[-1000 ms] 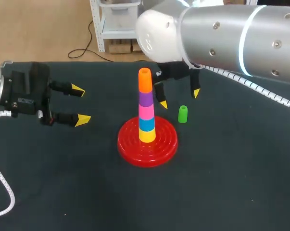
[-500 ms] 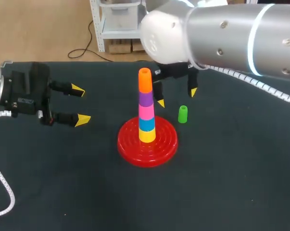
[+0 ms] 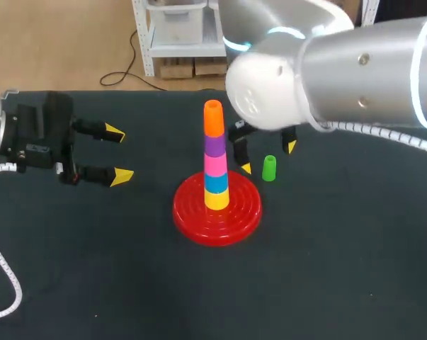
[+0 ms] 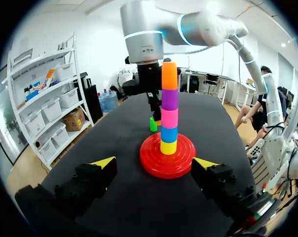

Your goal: Pick up and stack the cylinders on the red base in this order: pink,purple,orange,green

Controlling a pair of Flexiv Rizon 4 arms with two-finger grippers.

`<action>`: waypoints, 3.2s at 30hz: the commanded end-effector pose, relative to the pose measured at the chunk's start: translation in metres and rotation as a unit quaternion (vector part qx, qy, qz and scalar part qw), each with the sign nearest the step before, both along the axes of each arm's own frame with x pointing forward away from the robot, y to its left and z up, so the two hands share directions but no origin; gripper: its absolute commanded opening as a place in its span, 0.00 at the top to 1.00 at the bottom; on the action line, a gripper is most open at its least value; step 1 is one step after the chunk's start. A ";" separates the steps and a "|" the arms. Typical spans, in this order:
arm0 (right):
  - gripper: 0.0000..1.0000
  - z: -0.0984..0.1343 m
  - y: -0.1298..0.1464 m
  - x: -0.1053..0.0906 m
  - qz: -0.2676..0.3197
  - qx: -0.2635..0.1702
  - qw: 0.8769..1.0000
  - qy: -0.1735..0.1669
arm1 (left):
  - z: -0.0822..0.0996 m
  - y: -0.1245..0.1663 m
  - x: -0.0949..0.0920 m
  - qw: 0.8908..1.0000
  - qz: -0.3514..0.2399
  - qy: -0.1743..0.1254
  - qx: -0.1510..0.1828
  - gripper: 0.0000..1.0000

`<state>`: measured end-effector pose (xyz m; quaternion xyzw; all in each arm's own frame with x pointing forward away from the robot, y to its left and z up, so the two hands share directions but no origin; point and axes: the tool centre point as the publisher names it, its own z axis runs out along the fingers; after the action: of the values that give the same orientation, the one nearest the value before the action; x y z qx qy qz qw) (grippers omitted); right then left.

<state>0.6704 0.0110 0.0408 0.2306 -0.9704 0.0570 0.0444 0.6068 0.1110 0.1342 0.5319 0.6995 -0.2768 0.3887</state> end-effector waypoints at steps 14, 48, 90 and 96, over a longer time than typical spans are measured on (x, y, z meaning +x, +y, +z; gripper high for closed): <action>0.00 -0.009 -0.005 0.007 -0.008 0.065 0.995 -0.071 | -0.002 0.001 0.000 1.000 0.000 -0.003 -0.003 0.00; 0.46 -0.016 -0.007 0.022 -0.035 0.070 0.997 -0.028 | -0.002 0.001 0.000 1.000 0.000 -0.003 -0.003 0.00; 1.00 0.038 -0.002 0.017 -0.012 0.083 0.994 -0.071 | -0.002 0.001 0.000 1.000 0.000 -0.003 -0.003 0.00; 1.00 0.091 0.005 0.016 0.002 0.082 0.993 -0.082 | -0.002 0.001 0.000 1.000 0.000 -0.003 -0.003 0.00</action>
<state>0.6975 0.0188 0.1019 0.2301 -0.9720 -0.0035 -0.0472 0.6068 0.1110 0.1342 0.5319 0.6996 -0.2768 0.3887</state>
